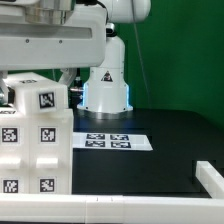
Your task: Assemble cabinet
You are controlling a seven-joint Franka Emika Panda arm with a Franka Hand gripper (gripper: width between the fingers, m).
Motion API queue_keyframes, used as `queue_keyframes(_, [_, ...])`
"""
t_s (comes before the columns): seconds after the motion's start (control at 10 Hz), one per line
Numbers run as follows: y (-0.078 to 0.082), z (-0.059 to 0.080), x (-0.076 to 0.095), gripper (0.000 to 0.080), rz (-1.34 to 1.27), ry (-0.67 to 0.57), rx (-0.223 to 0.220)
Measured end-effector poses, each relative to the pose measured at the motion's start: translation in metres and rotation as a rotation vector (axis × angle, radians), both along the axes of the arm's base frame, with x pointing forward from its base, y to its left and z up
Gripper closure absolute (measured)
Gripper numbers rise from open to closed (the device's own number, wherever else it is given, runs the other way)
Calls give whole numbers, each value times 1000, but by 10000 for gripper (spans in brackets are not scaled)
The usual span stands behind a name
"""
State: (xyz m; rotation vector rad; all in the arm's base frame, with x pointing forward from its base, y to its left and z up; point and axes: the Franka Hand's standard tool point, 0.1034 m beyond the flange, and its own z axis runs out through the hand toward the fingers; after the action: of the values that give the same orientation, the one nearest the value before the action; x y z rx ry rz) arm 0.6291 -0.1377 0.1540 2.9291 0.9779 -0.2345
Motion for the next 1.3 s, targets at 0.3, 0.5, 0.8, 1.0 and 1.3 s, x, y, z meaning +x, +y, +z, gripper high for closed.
queue_keyframes(0.3, [-4,15,-4,153,-4,1,7])
queue_keyframes(0.5, [-11,26,-4,151,-11,-8,10])
queue_keyframes(0.8, [-11,23,-5,151,-10,-3,9])
queue_keyframes(1.0, [-10,24,-7,151,-8,-1,22])
queue_keyframes(1.3, [-10,30,-23,151,-49,-13,133])
